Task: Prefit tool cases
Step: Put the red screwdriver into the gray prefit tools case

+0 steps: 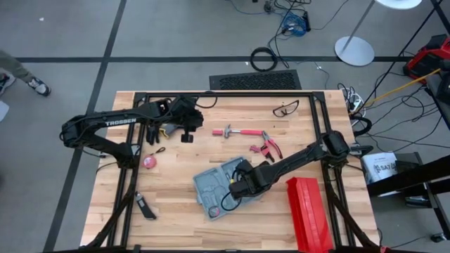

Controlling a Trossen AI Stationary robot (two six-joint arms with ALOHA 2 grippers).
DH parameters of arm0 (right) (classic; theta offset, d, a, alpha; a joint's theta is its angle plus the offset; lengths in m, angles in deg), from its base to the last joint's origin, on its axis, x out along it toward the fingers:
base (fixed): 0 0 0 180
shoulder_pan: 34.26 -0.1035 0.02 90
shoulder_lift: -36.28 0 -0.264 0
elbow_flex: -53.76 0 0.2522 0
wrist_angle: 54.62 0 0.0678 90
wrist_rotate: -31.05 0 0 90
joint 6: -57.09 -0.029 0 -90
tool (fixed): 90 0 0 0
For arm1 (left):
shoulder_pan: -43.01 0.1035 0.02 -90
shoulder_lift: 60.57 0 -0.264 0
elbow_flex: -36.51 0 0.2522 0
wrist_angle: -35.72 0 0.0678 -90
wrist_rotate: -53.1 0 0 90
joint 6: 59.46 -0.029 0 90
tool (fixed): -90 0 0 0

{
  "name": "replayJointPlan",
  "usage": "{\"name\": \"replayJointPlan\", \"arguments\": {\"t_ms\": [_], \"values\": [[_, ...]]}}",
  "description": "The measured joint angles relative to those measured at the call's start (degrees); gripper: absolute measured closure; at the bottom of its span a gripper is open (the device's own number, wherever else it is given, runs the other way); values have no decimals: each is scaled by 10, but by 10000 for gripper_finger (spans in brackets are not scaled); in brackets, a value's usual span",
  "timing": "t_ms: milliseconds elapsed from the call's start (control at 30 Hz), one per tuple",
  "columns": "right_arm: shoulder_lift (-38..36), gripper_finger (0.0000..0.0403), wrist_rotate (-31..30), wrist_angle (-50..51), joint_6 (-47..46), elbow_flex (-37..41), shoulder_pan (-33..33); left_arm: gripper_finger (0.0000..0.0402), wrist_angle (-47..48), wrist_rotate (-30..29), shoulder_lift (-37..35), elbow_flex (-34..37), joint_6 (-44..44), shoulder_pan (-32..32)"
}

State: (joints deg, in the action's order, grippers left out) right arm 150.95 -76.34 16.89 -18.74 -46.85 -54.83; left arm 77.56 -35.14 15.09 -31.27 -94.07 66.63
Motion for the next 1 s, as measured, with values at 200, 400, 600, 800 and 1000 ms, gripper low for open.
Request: {"name": "replayJointPlan", "arguments": {"t_ms": [200,400,600,800,1000], "values": [[4,403,13,3,-6,0,-2,292,0,0,0,0,4,0],[5,403,28,9,-18,13,-2,292,1,1,0,0,9,0],[4,403,43,0,-31,41,-2,292,1,1,0,0,11,0],[2,403,38,-10,-17,48,-2,292,1,1,0,0,11,0],[-1,403,38,-8,-17,48,-2,292,1,1,0,0,11,0]]}}
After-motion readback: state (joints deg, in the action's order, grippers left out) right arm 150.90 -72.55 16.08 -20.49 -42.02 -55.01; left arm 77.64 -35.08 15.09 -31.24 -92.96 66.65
